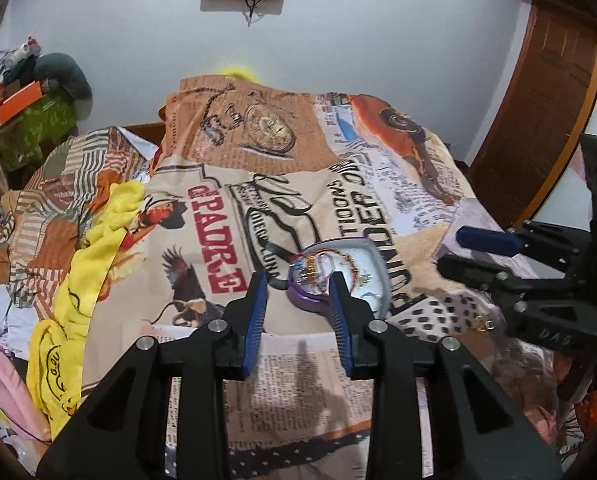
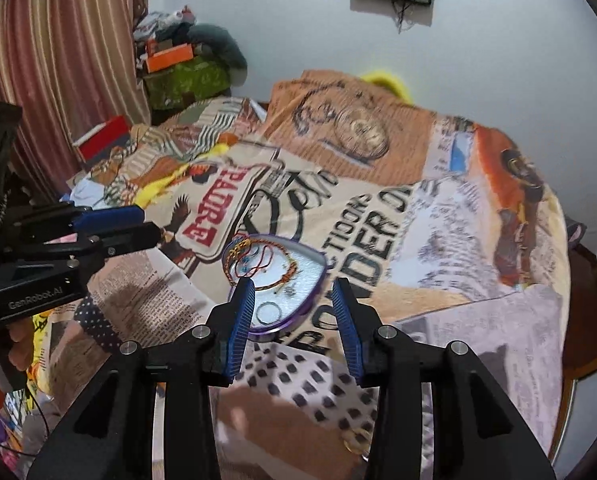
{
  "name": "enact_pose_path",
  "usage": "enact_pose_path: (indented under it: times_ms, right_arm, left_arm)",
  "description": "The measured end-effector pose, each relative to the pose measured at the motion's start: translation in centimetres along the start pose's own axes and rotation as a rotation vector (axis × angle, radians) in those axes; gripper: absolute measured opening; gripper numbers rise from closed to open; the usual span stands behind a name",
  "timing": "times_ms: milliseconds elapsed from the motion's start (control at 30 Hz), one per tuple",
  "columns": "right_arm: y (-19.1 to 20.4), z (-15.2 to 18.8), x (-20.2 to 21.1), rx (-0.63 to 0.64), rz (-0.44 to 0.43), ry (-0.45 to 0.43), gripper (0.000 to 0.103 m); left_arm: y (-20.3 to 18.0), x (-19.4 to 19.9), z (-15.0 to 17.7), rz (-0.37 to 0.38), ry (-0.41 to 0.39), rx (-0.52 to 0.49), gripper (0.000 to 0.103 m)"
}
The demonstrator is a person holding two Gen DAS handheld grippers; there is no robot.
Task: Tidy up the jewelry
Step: 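Open both tools over the tin, dropping the gold bracelet and silver ring, then grasp the small gold ring on the bed cover with the right tool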
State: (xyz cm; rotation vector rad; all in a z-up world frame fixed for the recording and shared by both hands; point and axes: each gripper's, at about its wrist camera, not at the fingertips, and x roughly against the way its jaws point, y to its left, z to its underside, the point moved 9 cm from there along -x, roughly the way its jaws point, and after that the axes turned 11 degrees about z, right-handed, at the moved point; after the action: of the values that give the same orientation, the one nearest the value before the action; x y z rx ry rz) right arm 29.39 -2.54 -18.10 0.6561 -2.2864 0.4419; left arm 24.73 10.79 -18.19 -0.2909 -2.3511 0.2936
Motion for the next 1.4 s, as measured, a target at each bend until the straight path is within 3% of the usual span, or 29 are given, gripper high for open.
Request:
enact_pose_path:
  times_ms: [233, 533, 833, 1067, 1167, 1267, 1300, 1400]
  right_arm:
    - [-4.7, 0.4, 3.3, -0.071, 0.080, -0.062, 0.037]
    - [-8.3, 4.2, 3.3, -0.105, 0.124, 0.014, 0.037]
    - [-7.7, 9.4, 1.7, -0.107, 0.049, 0.129, 0.037]
    - [-5.6, 11.0, 0.6, -0.058, -0.002, 0.149, 0.037]
    - [-5.0, 11.1, 0.1, -0.020, 0.002, 0.145, 0.028]
    - [-4.6, 11.2, -0.3, -0.007, -0.008, 0.135, 0.018]
    - [-4.7, 11.2, -0.5, -0.010, -0.006, 0.135, 0.010]
    - [-4.8, 11.3, -0.5, -0.018, -0.014, 0.127, 0.010]
  left_arm:
    - [-3.3, -0.2, 0.1, 0.010, 0.013, -0.076, 0.035]
    - [-7.8, -2.8, 1.8, 0.093, 0.082, -0.116, 0.035]
    - [-10.5, -5.6, 4.6, 0.157, 0.175, -0.123, 0.035]
    - [-11.5, -6.4, 6.1, 0.174, 0.206, -0.138, 0.035]
    - [-11.7, -6.7, 6.2, 0.187, 0.212, -0.139, 0.035]
    - [-11.9, -6.9, 6.3, 0.208, 0.219, -0.134, 0.027]
    - [-12.0, -7.0, 6.3, 0.212, 0.222, -0.134, 0.025]
    - [-12.3, -7.3, 6.6, 0.220, 0.231, -0.140, 0.023]
